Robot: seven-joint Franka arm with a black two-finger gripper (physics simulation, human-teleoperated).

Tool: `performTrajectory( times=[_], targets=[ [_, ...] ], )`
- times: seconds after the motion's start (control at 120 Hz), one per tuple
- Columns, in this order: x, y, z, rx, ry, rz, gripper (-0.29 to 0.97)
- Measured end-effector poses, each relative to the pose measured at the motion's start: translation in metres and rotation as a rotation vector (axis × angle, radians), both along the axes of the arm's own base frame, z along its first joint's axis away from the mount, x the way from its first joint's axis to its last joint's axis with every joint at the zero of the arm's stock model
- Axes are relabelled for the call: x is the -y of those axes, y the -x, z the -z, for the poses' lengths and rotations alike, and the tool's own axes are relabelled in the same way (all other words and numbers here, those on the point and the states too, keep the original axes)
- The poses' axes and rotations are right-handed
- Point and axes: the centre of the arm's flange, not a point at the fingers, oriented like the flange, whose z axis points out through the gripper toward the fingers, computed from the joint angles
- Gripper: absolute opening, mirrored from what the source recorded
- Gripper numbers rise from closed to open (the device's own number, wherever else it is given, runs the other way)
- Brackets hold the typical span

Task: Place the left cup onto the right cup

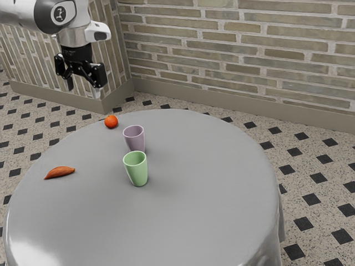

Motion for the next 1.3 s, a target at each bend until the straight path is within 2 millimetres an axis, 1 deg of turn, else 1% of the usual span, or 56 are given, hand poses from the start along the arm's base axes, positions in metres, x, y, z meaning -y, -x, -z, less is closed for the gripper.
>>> performTrajectory(
  times=[0.15, 0.192, 0.233, 0.292, 0.333, 0.425, 0.675, 0.867, 0.925, 0.983, 1.108, 1.25, 1.3],
  targets=[
    [0.003, -0.005, 0.001, 0.011, 0.000, 0.017, 0.68],
    [0.006, -0.013, 0.000, 0.020, 0.000, 0.026, 0.68],
    [0.011, -0.026, 0.002, 0.027, 0.002, 0.038, 0.68],
    [0.019, -0.043, 0.014, 0.021, 0.007, 0.056, 0.68],
    [0.021, -0.052, 0.025, 0.012, 0.009, 0.062, 0.68],
    [0.014, -0.071, 0.044, 0.004, 0.012, 0.051, 0.68],
    [0.003, -0.108, 0.095, 0.010, 0.014, 0.030, 0.68],
    [-0.005, -0.125, 0.126, 0.031, 0.011, 0.019, 0.68],
    [-0.012, -0.129, 0.135, 0.036, 0.007, 0.009, 0.68],
    [-0.015, -0.133, 0.146, 0.039, 0.006, 0.006, 0.68],
    [-0.017, -0.141, 0.163, 0.053, 0.005, 0.010, 0.68],
    [-0.016, -0.148, 0.175, 0.071, 0.009, 0.017, 0.68],
    [-0.015, -0.151, 0.184, 0.071, 0.012, 0.020, 0.68]
  ],
)
